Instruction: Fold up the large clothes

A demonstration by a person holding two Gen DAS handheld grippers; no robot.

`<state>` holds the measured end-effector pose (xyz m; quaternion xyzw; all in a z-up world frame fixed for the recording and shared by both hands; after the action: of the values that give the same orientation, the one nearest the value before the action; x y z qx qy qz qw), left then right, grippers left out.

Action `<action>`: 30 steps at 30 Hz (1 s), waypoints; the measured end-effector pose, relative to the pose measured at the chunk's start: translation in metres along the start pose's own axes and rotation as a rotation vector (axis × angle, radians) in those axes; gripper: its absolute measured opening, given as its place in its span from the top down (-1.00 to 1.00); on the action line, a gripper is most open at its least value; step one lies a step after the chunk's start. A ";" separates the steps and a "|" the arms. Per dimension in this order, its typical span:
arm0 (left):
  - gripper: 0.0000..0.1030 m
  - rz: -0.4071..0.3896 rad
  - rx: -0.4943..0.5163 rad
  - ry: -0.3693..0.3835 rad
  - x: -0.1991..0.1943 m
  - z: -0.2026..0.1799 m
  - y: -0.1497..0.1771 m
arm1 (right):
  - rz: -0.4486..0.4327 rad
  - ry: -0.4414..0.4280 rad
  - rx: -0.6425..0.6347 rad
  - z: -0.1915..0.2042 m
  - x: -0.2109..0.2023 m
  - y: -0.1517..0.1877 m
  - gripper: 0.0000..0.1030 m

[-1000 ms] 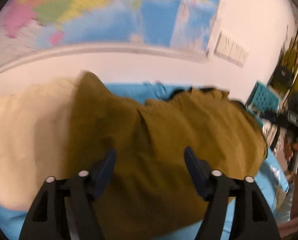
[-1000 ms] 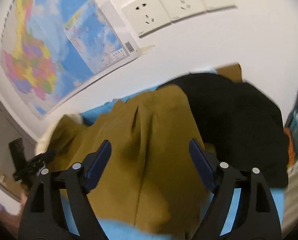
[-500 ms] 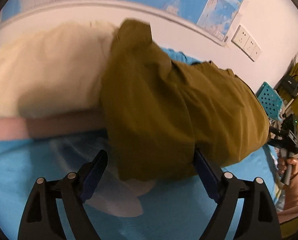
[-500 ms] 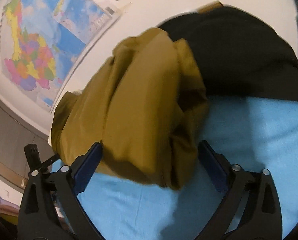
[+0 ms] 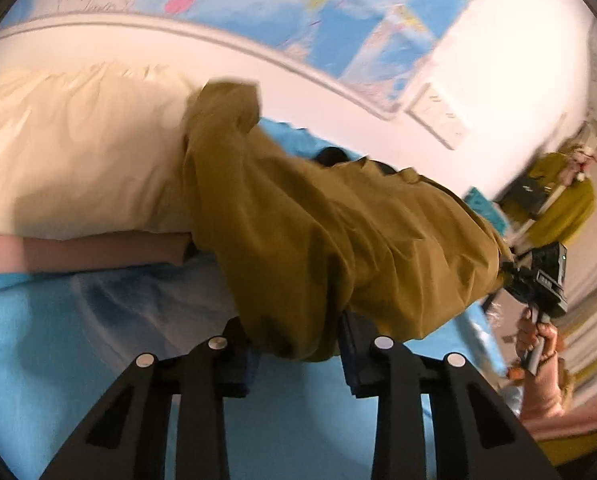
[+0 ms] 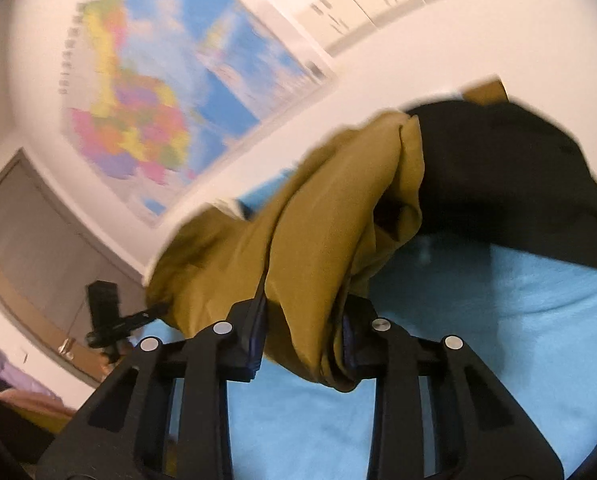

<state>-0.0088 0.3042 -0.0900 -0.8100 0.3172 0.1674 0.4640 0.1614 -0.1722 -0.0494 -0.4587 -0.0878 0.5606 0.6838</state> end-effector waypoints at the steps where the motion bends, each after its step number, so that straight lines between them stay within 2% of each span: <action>1: 0.41 0.007 0.009 0.029 -0.007 -0.005 0.006 | -0.014 -0.008 -0.008 0.008 -0.014 0.000 0.42; 4: 0.38 0.074 0.010 0.089 -0.006 -0.007 0.029 | -0.012 0.034 -0.007 0.009 -0.042 0.009 0.42; 6: 0.32 0.151 0.025 0.027 0.012 -0.004 0.048 | 0.021 0.068 0.051 -0.008 -0.041 0.021 0.42; 8: 0.13 0.218 0.043 -0.054 0.033 -0.003 0.058 | 0.106 0.206 0.066 -0.031 -0.021 0.040 0.42; 9: 0.07 0.224 0.034 -0.073 0.038 -0.002 0.059 | 0.138 0.255 0.088 -0.042 -0.011 0.048 0.36; 10: 0.06 0.214 0.033 -0.070 0.037 -0.004 0.056 | 0.132 0.267 0.110 -0.051 -0.006 0.053 0.26; 13: 0.00 0.112 0.102 -0.103 0.008 -0.018 0.045 | 0.092 0.278 0.109 -0.051 -0.013 0.051 0.04; 15: -0.15 0.008 0.131 -0.101 -0.016 -0.030 0.030 | 0.045 0.361 0.035 -0.037 -0.025 0.043 -0.31; 16: -0.29 -0.041 0.138 -0.098 -0.028 -0.033 0.025 | 0.007 0.411 0.003 -0.029 -0.033 0.037 -0.51; 17: -0.43 -0.101 0.149 -0.098 -0.041 -0.039 0.019 | -0.033 0.458 -0.025 -0.021 -0.041 0.031 -0.53; 19: -0.49 -0.147 0.184 -0.089 -0.051 -0.050 0.011 | -0.086 0.474 -0.089 -0.010 -0.046 0.020 -0.53; 21: -0.49 -0.133 0.224 -0.088 -0.039 -0.066 0.007 | -0.079 0.403 -0.142 0.002 -0.038 0.013 -0.52; 23: -0.49 -0.077 0.260 -0.090 -0.013 -0.076 0.004 | -0.043 0.366 -0.190 0.013 -0.017 0.007 -0.52; 26: -0.45 0.062 0.299 -0.133 0.042 -0.080 0.006 | 0.070 0.364 -0.248 0.017 0.039 0.004 -0.37; 27: -0.42 0.119 0.290 -0.137 0.064 -0.078 0.008 | 0.109 0.359 -0.249 0.013 0.055 0.003 -0.29; 28: -0.39 0.160 0.285 -0.160 0.082 -0.075 0.009 | 0.132 0.355 -0.246 0.010 0.064 0.005 -0.05; 29: -0.30 0.177 0.292 -0.190 0.095 -0.073 0.009 | 0.161 0.350 -0.234 0.002 0.080 0.003 0.09; 30: -0.24 0.180 0.300 -0.207 0.100 -0.070 0.010 | 0.176 0.346 -0.232 -0.002 0.087 0.005 0.32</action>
<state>0.0569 0.2052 -0.1172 -0.6786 0.3605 0.2415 0.5926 0.1902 -0.0998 -0.0887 -0.6293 0.0071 0.5172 0.5800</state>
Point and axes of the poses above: each gripper's, at about its wrist camera, not at the fingertips, and x roughly the way its jaws point, z to its left, y to its underside, the point moved 2 cm from there along x, roughly the way its jaws point, and after that the axes turned 2 degrees about -x, right-handed, at the moved point
